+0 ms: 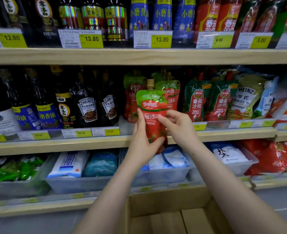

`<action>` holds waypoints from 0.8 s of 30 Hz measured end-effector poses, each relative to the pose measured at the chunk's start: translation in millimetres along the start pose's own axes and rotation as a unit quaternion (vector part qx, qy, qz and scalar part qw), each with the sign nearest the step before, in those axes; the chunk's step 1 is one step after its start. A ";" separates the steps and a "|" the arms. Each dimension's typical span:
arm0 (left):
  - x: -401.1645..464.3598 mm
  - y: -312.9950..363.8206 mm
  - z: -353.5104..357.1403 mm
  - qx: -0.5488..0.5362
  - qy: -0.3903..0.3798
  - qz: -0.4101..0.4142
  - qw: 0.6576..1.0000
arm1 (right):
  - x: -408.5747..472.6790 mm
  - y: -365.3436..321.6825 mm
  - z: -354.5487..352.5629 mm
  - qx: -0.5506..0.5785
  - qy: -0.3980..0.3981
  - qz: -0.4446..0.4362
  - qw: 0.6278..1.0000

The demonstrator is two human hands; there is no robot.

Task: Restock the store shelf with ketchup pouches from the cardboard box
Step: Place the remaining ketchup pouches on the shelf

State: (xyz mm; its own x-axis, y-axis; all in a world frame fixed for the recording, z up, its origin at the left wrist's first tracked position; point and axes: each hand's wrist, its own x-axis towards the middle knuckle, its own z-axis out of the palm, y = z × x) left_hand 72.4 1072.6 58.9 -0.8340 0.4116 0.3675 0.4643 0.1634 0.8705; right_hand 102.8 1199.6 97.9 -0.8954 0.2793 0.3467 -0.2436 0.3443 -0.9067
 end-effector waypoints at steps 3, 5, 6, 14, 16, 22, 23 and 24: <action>-0.1 -9.1 -5.3 -0.147 -0.002 -0.037 0.988 | -3.5 -13.7 -3.2 -0.042 -0.141 0.069 0.987; -7.7 -12.8 -7.6 -0.219 -0.001 -0.074 0.973 | -4.4 -20.0 -12.5 -0.020 -0.202 0.127 0.971; -12.2 -14.5 -8.0 -0.252 -0.002 -0.093 0.963 | -5.4 -18.9 -18.0 -0.011 -0.189 0.130 0.973; -9.6 -10.4 -1.8 -0.417 0.024 -0.139 0.898 | -51.2 29.5 -16.9 0.026 -0.142 0.301 0.943; -8.0 -8.4 1.8 -0.418 0.013 -0.131 0.899 | -50.1 27.1 -16.6 0.097 -0.133 0.311 0.936; -4.9 -7.8 10.0 -0.384 0.047 -0.140 0.911 | -56.9 29.2 -7.4 0.127 -0.146 0.337 0.921; -5.2 -8.1 10.6 -0.384 0.050 -0.139 0.911 | -56.9 29.2 -6.5 0.118 -0.139 0.334 0.925; -5.6 -8.9 10.5 -0.385 0.053 -0.140 0.911 | -56.8 28.4 -6.0 0.115 -0.130 0.332 0.927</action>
State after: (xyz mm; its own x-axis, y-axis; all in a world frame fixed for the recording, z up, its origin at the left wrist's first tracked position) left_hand 76.1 1078.2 45.6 -0.9304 0.3555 0.0899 -0.0841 -0.4454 0.8914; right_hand 149.0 1198.9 53.8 -0.9286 0.1248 -0.3495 0.3480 -0.0340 -0.9369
